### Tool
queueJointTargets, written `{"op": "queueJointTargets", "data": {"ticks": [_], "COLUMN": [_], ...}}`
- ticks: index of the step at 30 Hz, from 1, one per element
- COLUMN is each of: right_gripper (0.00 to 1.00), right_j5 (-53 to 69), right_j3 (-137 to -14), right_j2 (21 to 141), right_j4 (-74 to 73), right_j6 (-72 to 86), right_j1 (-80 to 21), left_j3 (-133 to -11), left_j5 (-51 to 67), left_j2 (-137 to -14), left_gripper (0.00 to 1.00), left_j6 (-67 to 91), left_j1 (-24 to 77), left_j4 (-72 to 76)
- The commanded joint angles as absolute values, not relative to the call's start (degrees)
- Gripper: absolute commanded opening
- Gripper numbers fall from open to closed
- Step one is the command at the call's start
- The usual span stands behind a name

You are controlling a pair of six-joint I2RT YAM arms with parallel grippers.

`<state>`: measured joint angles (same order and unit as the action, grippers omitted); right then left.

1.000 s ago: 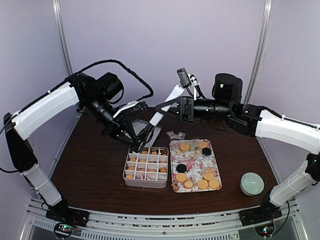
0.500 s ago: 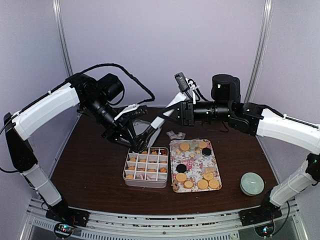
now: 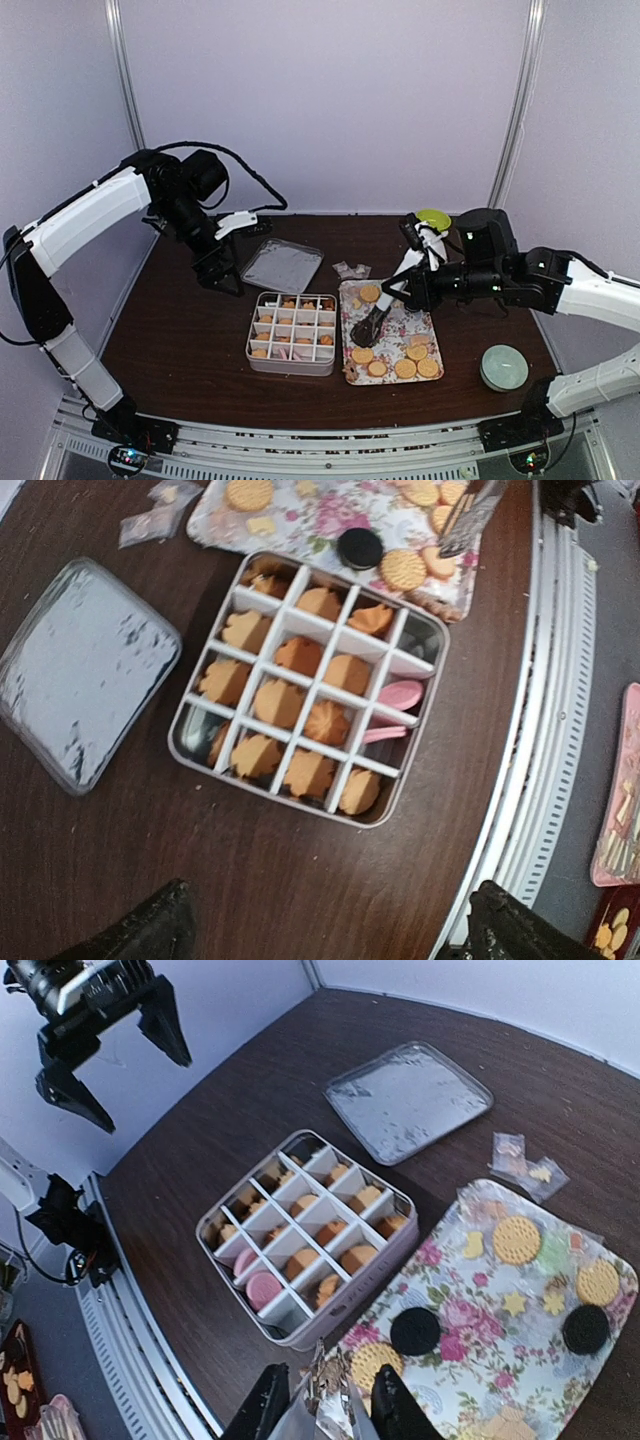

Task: Pack the cookies
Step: Pass from the left arm to the right, then pick up the fake cookies from the plate.

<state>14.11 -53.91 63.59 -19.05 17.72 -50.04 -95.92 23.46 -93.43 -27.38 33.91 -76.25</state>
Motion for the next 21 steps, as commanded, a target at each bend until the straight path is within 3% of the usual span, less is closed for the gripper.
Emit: {"op": "queueJointTargets", "data": {"ticks": [1,21], "right_gripper": [0.28,0.4], "right_j5": [6.0,-9.0], "right_j3": [-50.5,-47.1], "right_j2": [58.2,59.3], "right_j4": [-24.0,-20.2], "right_j6": [17.0,20.3], "right_j1": [-50.1,-60.7], "left_j3": [-94.5,-86.6], "left_j5": [19.3,17.1], "left_j2": [-89.1,-83.9], "left_gripper": [0.98,0.98], "left_j6": [-26.1,-23.9], "left_j1": [29.2,21.0], "left_j4": [-74.6,-70.6]}}
